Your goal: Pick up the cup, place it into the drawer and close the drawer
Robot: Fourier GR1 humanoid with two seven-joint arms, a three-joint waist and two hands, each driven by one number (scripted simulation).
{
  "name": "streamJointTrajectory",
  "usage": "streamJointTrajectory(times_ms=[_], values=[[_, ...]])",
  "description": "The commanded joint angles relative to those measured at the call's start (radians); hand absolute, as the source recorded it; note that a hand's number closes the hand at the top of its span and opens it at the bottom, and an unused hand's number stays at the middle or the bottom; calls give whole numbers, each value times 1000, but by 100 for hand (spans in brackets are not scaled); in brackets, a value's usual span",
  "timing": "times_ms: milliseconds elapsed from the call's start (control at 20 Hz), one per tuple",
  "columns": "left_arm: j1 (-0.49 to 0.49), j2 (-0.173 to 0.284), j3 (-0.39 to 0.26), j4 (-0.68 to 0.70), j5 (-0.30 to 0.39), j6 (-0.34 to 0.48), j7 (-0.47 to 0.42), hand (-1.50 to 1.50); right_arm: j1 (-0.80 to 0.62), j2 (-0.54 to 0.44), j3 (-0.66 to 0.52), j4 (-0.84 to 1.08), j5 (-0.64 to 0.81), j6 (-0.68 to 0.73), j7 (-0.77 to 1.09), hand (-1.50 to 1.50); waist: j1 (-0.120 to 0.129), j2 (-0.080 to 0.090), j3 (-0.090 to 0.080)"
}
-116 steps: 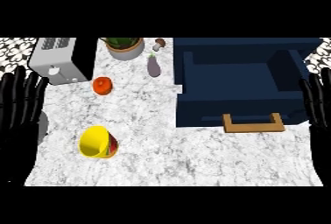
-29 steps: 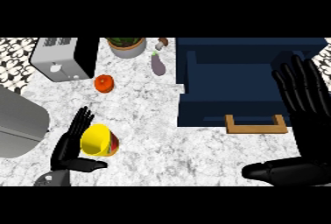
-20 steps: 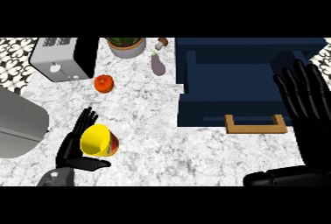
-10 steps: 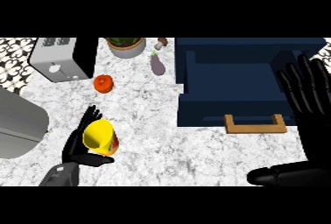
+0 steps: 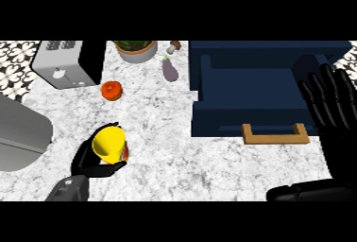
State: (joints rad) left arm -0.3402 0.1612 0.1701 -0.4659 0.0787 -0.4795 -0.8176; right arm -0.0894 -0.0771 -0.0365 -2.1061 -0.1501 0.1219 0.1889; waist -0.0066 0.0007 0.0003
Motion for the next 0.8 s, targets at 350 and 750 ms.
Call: streamJointTrajectory(times_ms=[350,750], values=[[9,-35,-26,-41,-6,-28,-212,150,-56,-2,-11,64,15,-6,-14,-150,5,2,-1],[9,-4,135,-57,112,195,-232,150,-15,-10,-9,-23,-1,-9,41,-150,2,1,-1]])
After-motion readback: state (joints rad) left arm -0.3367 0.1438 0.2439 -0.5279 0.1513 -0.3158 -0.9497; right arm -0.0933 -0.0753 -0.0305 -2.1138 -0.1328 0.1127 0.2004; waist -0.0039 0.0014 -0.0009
